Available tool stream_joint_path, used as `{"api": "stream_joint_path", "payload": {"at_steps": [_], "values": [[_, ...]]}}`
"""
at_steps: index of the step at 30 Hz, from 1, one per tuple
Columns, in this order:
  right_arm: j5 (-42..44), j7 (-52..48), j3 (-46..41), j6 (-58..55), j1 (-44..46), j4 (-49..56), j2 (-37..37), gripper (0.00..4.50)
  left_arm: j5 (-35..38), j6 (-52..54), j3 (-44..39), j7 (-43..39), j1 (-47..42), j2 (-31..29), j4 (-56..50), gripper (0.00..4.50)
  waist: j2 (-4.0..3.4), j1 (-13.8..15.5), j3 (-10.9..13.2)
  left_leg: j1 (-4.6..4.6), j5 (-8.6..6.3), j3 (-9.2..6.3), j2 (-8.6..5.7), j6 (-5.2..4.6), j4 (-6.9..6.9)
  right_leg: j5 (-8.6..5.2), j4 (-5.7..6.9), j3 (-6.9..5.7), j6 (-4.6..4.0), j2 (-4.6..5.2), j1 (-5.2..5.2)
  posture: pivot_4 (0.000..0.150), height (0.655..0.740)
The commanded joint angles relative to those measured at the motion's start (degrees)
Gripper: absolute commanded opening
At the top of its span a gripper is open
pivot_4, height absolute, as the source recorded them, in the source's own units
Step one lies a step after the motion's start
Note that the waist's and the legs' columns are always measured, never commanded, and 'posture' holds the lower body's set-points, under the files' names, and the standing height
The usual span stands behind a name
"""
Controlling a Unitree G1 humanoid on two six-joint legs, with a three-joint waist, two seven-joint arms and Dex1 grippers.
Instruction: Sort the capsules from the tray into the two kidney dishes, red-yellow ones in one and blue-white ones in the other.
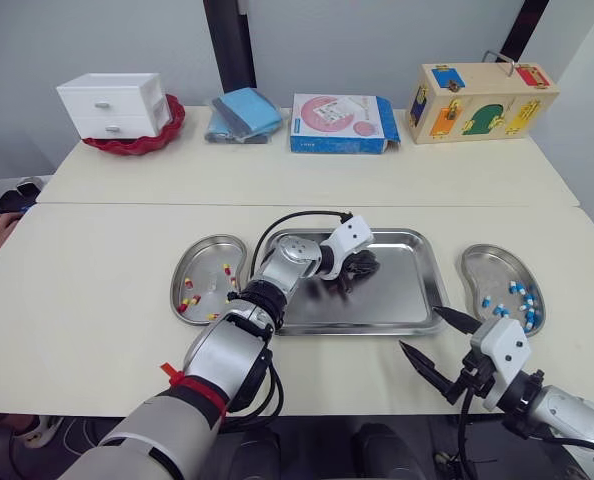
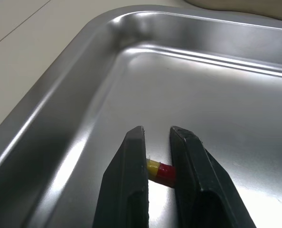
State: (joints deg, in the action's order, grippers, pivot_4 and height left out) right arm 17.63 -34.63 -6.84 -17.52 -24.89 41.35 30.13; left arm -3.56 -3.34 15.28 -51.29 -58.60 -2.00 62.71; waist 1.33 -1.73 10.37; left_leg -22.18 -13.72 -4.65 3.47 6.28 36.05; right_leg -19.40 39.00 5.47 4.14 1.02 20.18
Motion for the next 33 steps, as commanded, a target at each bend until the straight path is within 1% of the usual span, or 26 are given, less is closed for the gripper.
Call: {"api": "stream_joint_path", "payload": {"at_steps": [1,4,8,12,14,17,19,21,25,32,33], "values": [[-0.5,-0.6,0.5,1.8,-0.3,1.6,0.6,4.5,1.8,1.4,-1.3,-3.4,2.4,-1.9,-10.3,0.43,-0.01,-0.1,0.0,0.0,0.0,0.0,0.0,0.0,0.0,0.0,0.0,0.0,0.0,0.0,0.0,0.15,0.74],[-1.1,-1.9,0.8,3.3,-1.1,1.2,1.4,4.5,3.1,5.1,-1.6,-5.7,6.4,-5.4,-23.0,0.43,-0.03,-0.2,0.0,-0.04,0.0,0.0,0.02,0.01,-0.02,0.0,0.02,0.0,0.0,0.0,0.05,0.15,0.74],[-1.7,-4.1,1.9,5.6,-1.2,0.3,2.8,4.5,6.5,16.1,-4.9,-4.5,13.2,-11.3,-42.7,0.43,-0.04,-0.2,0.0,-0.04,0.01,0.0,0.05,0.01,-0.01,0.0,0.03,0.0,0.0,0.0,0.03,0.15,0.74],[-1.3,-5.9,3.8,7.0,1.3,-0.9,3.3,4.5,11.6,31.8,-12.0,-2.2,20.8,-19.6,-62.5,0.43,-0.06,-0.2,0.0,0.02,0.01,0.01,0.1,0.01,0.0,0.0,0.06,0.0,0.0,0.0,0.01,0.15,0.74],[-0.7,-7.4,5.3,7.4,3.5,-1.5,3.7,4.5,13.3,38.9,-17.3,-0.5,25.0,-24.9,-69.2,0.43,-0.07,-0.5,0.0,0.04,0.01,0.01,0.13,0.01,-0.01,0.0,0.06,0.01,-0.01,-0.01,0.01,0.15,0.74],[0.1,-9.8,7.2,7.4,6.9,-2.6,4.4,4.5,15.5,46.3,-23.3,2.1,29.6,-30.5,-74.7,0.42,-0.05,-0.2,0.0,0.08,0.01,0.0,0.14,0.01,-0.01,0.0,0.06,-0.03,-0.01,-0.01,-0.01,0.15,0.74],[0.7,-11.6,8.9,6.7,10.2,-3.5,5.0,4.5,16.0,48.7,-26.6,2.9,33.2,-34.1,-76.7,0.42,-0.02,-0.1,0.0,0.07,0.0,0.01,0.13,0.01,0.02,0.0,0.05,-0.03,-0.01,0.0,-0.03,0.15,0.74],[1.7,-12.6,10.2,5.8,14.1,-4.8,4.9,4.5,17.0,50.3,-28.6,3.7,36.2,-36.5,-78.5,0.42,0.0,0.1,0.1,0.08,0.0,0.01,0.13,0.01,0.02,0.0,0.04,-0.03,-0.01,0.02,-0.03,0.15,0.74],[3.6,-14.4,12.4,4.0,19.6,-6.6,4.7,4.5,19.0,52.4,-30.3,5.9,39.1,-37.5,-81.0,0.42,0.09,0.6,0.1,0.04,0.01,-0.08,0.12,0.02,0.02,0.0,0.05,-0.18,-0.01,0.04,-0.04,0.15,0.74],[4.2,-15.4,14.0,3.0,22.4,-7.5,4.6,4.5,22.7,54.1,-31.7,8.8,41.6,-36.9,-82.7,0.42,0.09,0.1,0.1,0.02,0.0,-0.07,0.14,0.01,-0.01,0.0,0.04,-0.15,-0.02,0.03,0.01,0.15,0.74],[4.2,-15.4,14.1,3.0,22.4,-7.4,4.5,4.5,22.8,53.9,-31.8,9.2,42.0,-37.3,-82.5,0.77,0.09,0.0,0.1,0.02,0.0,-0.07,0.14,0.01,-0.01,0.0,0.04,-0.15,-0.02,0.03,0.01,0.15,0.74]]}}
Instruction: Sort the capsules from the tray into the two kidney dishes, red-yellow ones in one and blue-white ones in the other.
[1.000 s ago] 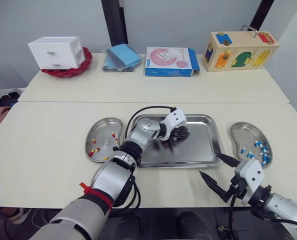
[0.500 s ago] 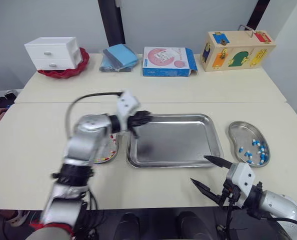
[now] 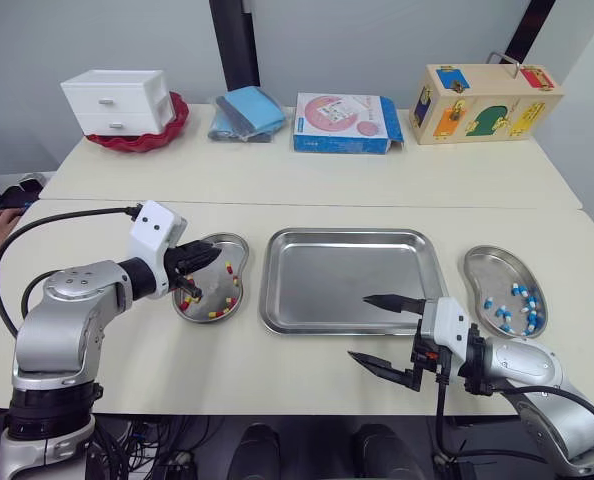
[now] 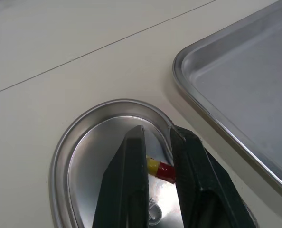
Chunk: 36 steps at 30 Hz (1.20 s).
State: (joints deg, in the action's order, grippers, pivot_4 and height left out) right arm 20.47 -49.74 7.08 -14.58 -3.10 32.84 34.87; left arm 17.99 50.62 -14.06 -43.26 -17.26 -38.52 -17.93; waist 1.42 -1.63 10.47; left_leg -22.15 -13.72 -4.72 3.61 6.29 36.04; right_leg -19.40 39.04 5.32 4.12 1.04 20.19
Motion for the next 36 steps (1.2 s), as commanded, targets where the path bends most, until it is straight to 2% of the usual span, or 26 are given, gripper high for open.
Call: {"api": "stream_joint_path", "payload": {"at_steps": [1,11,15,19,25,29,33,36], "values": [[1.3,-0.3,0.3,0.0,0.5,1.2,-0.2,4.5,1.4,-0.3,-2.6,1.4,1.0,-1.2,-1.8,1.16,0.0,-0.1,0.0,0.0,0.0,0.0,0.0,0.0,0.0,0.0,0.0,0.0,0.0,0.0,0.0,0.15,0.74],[1.1,0.1,0.4,-0.2,0.3,1.3,0.0,4.5,6.3,0.8,-5.8,1.9,3.6,-3.1,-3.2,4.4,-0.01,-0.2,0.0,0.0,0.0,0.01,0.0,0.0,0.0,0.0,0.0,0.02,0.0,0.0,0.02,0.15,0.74],[-0.5,0.9,-0.6,1.6,-0.2,1.1,0.3,4.5,9.0,-0.7,-10.2,0.5,7.3,-4.2,-5.3,4.48,-0.01,-0.2,0.0,0.0,0.0,0.02,0.01,0.0,-0.01,0.0,0.0,0.04,0.0,0.0,0.02,0.15,0.74],[0.6,2.6,-5.5,0.6,-2.2,2.4,1.3,4.5,9.2,-5.1,-15.9,-3.2,15.4,-7.1,-4.9,4.48,-0.02,-0.2,0.0,0.01,-0.01,0.07,0.02,0.0,-0.05,-0.01,0.0,0.08,-0.02,0.0,0.06,0.15,0.74],[7.7,-0.5,-25.3,-4.8,-12.5,3.7,8.2,4.5,8.1,-13.6,-23.0,-10.7,25.7,-10.8,1.7,4.48,-0.04,0.2,0.0,0.01,-0.01,0.07,0.02,0.01,-0.05,-0.02,-0.01,0.05,-0.04,0.02,0.04,0.15,0.74],[10.6,-7.7,-39.3,-6.5,-19.2,-1.8,14.1,4.5,6.7,-19.0,-24.7,-13.6,29.6,-13.0,6.4,4.48,0.05,0.1,0.0,0.06,-0.01,0.14,-0.02,0.0,-0.06,-0.03,-0.08,0.1,-0.05,0.06,0.0,0.15,0.74],[7.7,-14.4,-46.2,-3.4,-21.1,-10.3,19.3,4.5,4.6,-20.7,-24.4,-14.2,33.0,-14.6,7.9,4.48,0.08,-0.2,0.0,0.12,-0.02,0.2,0.04,0.0,-0.07,-0.06,-0.07,0.17,-0.09,0.02,0.0,0.15,0.74],[6.6,-17.9,-48.2,-2.5,-21.1,-14.8,22.2,4.5,3.5,-21.7,-24.5,-14.2,35.0,-15.4,8.1,4.48,0.08,-0.3,0.1,0.14,-0.02,0.29,0.04,-0.01,-0.08,-0.07,-0.08,0.24,-0.08,0.02,0.02,0.15,0.74]]}}
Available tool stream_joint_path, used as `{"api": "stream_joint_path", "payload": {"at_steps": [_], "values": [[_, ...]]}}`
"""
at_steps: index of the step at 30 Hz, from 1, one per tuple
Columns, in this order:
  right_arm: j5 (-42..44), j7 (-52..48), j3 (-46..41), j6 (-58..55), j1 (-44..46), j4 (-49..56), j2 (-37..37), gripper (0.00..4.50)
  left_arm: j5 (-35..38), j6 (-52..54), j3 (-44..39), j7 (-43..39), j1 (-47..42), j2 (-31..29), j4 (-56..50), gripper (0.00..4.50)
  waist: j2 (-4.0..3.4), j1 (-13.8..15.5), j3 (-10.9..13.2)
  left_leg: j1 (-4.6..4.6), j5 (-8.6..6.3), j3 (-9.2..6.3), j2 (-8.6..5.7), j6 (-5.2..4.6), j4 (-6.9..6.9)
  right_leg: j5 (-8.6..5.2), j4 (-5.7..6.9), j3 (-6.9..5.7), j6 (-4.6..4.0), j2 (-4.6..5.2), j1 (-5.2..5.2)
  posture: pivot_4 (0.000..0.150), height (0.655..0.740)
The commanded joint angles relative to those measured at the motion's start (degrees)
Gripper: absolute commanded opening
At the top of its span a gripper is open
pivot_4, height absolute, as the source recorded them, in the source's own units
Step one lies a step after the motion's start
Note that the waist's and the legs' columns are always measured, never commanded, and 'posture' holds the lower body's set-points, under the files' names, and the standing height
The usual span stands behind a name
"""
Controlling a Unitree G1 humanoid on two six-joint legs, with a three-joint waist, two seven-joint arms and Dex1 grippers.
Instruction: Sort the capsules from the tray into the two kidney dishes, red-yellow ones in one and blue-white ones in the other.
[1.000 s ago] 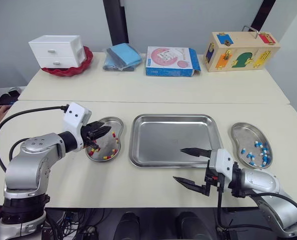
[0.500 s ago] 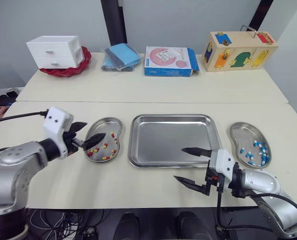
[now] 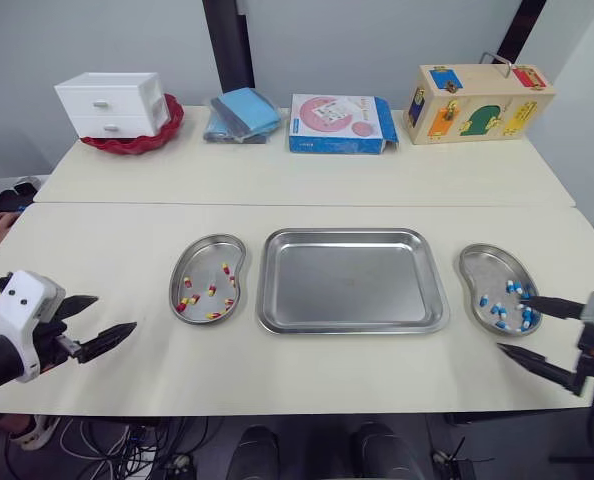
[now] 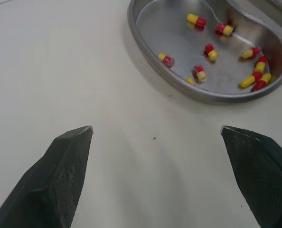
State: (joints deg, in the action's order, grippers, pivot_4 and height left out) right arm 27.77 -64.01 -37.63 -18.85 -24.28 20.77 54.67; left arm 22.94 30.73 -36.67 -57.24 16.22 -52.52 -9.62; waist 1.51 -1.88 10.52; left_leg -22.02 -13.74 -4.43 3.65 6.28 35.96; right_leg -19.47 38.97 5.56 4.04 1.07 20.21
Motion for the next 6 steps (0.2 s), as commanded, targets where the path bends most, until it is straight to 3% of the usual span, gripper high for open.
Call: {"api": "stream_joint_path", "payload": {"at_steps": [1,6], "values": [[-1.1,-4.7,-3.7,2.3,0.2,-4.1,3.3,4.5,-1.5,-1.8,-1.9,-0.8,2.0,-1.8,0.0,4.48,-0.01,-0.1,0.0,0.0,0.0,0.01,0.0,0.0,-0.01,0.0,0.0,0.01,0.0,0.0,0.01,0.15,0.74],[-2.9,-6.7,-2.8,4.0,2.3,-8.4,5.0,4.5,-1.2,-2.5,-1.8,-0.8,1.2,-1.9,2.0,4.48,0.01,-0.1,0.0,-0.01,0.0,0.01,0.0,0.0,-0.02,-0.01,0.0,0.01,-0.01,0.0,0.01,0.15,0.74]]}}
